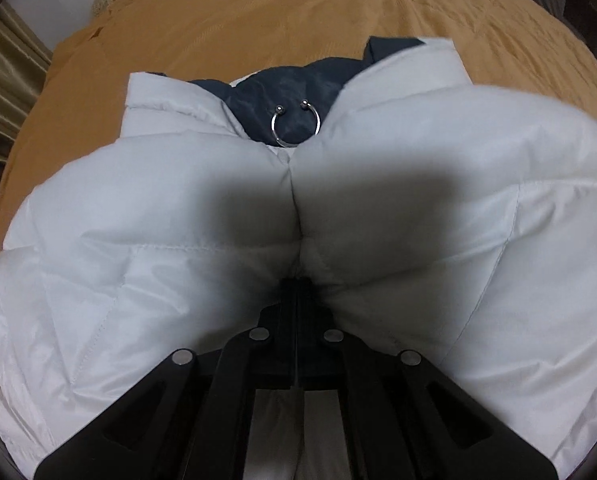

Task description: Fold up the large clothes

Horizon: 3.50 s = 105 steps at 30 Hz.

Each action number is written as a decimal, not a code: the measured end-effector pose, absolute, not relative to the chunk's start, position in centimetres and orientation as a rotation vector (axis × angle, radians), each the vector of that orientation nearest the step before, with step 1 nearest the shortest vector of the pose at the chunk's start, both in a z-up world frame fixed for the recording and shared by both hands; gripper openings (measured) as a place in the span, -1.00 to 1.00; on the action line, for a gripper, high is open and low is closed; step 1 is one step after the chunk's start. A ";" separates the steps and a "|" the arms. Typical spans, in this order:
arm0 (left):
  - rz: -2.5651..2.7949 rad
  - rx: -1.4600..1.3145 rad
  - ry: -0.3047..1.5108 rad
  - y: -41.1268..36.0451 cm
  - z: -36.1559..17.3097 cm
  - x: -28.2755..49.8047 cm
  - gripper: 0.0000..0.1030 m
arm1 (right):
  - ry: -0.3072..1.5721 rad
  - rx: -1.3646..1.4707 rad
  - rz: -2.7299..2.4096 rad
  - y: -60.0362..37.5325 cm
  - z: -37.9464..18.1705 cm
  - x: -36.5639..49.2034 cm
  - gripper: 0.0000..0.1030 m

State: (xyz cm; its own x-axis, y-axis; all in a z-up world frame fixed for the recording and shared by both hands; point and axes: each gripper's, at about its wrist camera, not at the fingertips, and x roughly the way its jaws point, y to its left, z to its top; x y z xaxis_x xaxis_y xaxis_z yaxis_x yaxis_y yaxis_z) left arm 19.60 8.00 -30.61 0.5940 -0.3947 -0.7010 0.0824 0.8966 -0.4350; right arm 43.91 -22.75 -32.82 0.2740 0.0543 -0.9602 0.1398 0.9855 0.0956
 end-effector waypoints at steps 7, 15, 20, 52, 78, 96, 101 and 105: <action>-0.291 -0.388 0.895 8.1 -30.7 19.3 0.21 | 1.279 0.135 -0.132 -24.3 -32.1 49.0 -0.96; -0.301 -0.438 0.907 9.1 -31.0 20.0 0.20 | 1.279 0.168 0.059 -24.0 -26.7 42.4 -0.93; -0.315 -0.487 0.911 9.9 -31.0 19.8 0.20 | 1.347 0.202 0.148 -23.7 -27.3 33.0 -0.88; -0.696 0.007 0.756 -17.8 -14.1 19.1 -0.44 | 0.887 0.512 -0.009 -44.3 -17.9 13.3 0.53; -0.989 0.146 1.000 -25.8 -24.3 17.9 -0.31 | 1.393 0.260 0.031 -46.1 -20.4 35.6 0.01; -0.752 0.017 0.920 -19.6 -25.5 28.8 0.51 | 1.111 0.554 0.037 -51.5 -19.9 23.9 0.16; -0.746 0.032 0.937 -20.1 -25.9 29.3 0.52 | 0.850 0.349 -0.024 -48.2 -11.3 15.8 0.18; -0.751 0.036 0.953 -21.4 -26.3 29.1 0.53 | 0.798 0.274 0.070 -43.3 -9.9 12.5 0.18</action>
State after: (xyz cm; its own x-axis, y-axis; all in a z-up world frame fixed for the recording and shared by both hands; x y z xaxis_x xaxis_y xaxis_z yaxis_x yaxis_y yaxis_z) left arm 29.09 -21.36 -26.27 0.3496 -0.5646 -0.7477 0.5949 0.7503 -0.2884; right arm 12.54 -43.28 -9.85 0.6976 0.1649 -0.6972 0.0410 0.9624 0.2686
